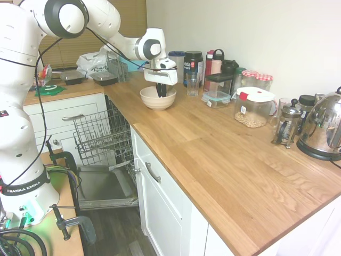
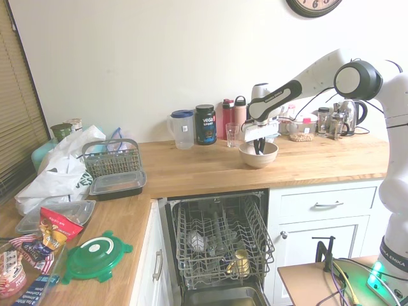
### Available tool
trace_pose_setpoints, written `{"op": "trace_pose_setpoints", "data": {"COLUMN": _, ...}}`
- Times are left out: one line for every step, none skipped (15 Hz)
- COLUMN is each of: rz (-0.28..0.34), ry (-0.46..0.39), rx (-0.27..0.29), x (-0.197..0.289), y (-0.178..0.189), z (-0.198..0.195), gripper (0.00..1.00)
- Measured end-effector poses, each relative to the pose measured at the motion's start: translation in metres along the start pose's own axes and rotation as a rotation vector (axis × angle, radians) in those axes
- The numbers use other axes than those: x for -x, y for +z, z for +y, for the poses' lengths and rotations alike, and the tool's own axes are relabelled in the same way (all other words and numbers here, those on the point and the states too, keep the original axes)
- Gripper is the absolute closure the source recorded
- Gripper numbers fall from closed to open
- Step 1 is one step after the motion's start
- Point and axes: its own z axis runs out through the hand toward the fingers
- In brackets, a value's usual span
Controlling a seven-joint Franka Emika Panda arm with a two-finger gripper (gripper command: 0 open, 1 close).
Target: Put the fork in the dishwasher
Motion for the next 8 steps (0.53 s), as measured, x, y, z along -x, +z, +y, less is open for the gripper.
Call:
{"op": "trace_pose_setpoints", "data": {"rz": 0.003, "ry": 0.004, "rx": -0.001, "x": -0.002, "y": -0.002, "z": 0.001, "gripper": 1.0}}
{"op": "trace_pose_setpoints", "data": {"rz": 0.012, "ry": 0.01, "rx": -0.007, "x": -0.003, "y": -0.009, "z": 0.003, "gripper": 1.0}}
{"op": "trace_pose_setpoints", "data": {"rz": 0.027, "ry": 0.015, "rx": -0.023, "x": -0.003, "y": -0.023, "z": 0.005, "gripper": 1.0}}
{"op": "trace_pose_setpoints", "data": {"rz": 0.048, "ry": 0.016, "rx": -0.042, "x": 0.0, "y": -0.046, "z": 0.01, "gripper": 1.0}}
{"op": "trace_pose_setpoints", "data": {"rz": 0.077, "ry": 0.014, "rx": -0.066, "x": 0.007, "y": -0.074, "z": 0.013, "gripper": 1.0}}
{"op": "trace_pose_setpoints", "data": {"rz": 0.107, "ry": 0.011, "rx": -0.086, "x": 0.02, "y": -0.104, "z": 0.016, "gripper": 1.0}}
{"op": "trace_pose_setpoints", "data": {"rz": 0.133, "ry": 0.004, "rx": -0.1, "x": 0.038, "y": -0.133, "z": 0.017, "gripper": 1.0}}
{"op": "trace_pose_setpoints", "data": {"rz": 0.153, "ry": -0.007, "rx": -0.105, "x": 0.065, "y": -0.155, "z": 0.016, "gripper": 1.0}}
